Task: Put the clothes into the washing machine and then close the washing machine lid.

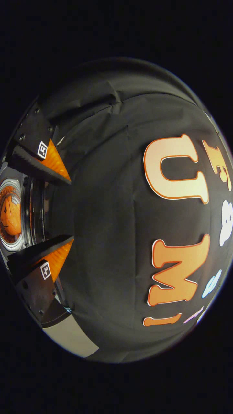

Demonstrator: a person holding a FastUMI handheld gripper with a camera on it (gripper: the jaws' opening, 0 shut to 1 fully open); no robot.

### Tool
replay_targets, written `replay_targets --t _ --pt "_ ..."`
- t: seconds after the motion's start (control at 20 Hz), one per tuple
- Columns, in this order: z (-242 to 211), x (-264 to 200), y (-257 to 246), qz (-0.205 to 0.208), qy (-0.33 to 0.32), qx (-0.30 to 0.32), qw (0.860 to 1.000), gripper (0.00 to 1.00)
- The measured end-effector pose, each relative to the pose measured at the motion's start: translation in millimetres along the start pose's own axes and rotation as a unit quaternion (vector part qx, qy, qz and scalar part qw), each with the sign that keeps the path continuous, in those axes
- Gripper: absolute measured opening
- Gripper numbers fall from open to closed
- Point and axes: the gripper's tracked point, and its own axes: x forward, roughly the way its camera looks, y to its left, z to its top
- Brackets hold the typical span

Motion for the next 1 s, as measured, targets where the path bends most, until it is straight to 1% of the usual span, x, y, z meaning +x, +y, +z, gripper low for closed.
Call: replay_targets --t 0.15,0.4,0.45,0.5,0.75,0.9,1.0 --pt "-5.7 17.0 -1.9 -0.009 0.020 -0.001 1.000 0.99" --pt "-28.3 23.7 0.6 -0.017 0.054 0.001 0.998 0.99" --pt "-26.1 26.7 -2.5 -0.023 0.046 -0.005 0.999 0.99" --pt "-28.9 26.1 -1.9 -0.023 0.049 -0.014 0.998 0.99" --pt "-31.5 17.6 -1.9 -0.027 0.046 -0.015 0.998 0.99" --pt "-39.6 -2.9 -1.8 -0.027 0.048 -0.016 0.998 0.99" --pt "-42.8 -8.5 -1.1 -0.028 0.046 -0.017 0.998 0.99"
